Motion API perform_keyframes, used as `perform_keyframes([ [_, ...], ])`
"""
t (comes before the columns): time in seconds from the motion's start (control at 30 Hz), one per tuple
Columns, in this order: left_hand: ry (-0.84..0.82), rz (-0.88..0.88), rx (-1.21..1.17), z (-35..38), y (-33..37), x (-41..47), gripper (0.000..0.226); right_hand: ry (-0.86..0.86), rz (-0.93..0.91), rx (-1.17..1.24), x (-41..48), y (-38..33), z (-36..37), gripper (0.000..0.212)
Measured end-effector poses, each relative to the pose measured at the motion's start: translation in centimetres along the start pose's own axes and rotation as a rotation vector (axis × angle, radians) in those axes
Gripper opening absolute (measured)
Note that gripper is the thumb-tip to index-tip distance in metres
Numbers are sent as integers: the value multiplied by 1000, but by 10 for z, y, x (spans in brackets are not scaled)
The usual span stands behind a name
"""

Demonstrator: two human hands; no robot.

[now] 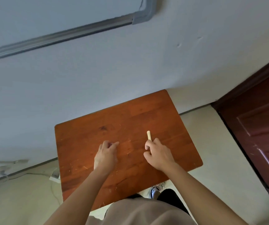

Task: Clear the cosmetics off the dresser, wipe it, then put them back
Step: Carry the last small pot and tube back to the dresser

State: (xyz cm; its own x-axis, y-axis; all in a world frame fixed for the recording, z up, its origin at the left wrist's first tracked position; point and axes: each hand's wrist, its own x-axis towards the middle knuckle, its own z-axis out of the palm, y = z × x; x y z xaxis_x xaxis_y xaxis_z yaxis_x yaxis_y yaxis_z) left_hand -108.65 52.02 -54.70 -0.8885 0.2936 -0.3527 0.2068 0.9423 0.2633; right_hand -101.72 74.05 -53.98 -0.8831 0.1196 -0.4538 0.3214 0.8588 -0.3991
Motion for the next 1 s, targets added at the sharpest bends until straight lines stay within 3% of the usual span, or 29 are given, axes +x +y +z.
perform_keyframes([
  [0.1, 206, 49, -65, -38, 24, 5, 36, 198, -35, 68, 9, 1, -48, 15],
  [0.33, 677, 350, -183, -154, 97, 35, 31, 659, -64, 177, -2, -8, -177, 16],
  [0.5, 869, 621, -221, -226, 145, 46, 29, 921, -11, 161, -44, -13, -233, 23],
  [0.7, 827, 906, -311, -237, 177, 28, 28, 1093, 198, 25, -123, -14, -214, 31],
  [1.0, 433, 1322, -432, -163, 293, -76, 34, 1232, 716, -32, -307, 24, -140, 29],
])
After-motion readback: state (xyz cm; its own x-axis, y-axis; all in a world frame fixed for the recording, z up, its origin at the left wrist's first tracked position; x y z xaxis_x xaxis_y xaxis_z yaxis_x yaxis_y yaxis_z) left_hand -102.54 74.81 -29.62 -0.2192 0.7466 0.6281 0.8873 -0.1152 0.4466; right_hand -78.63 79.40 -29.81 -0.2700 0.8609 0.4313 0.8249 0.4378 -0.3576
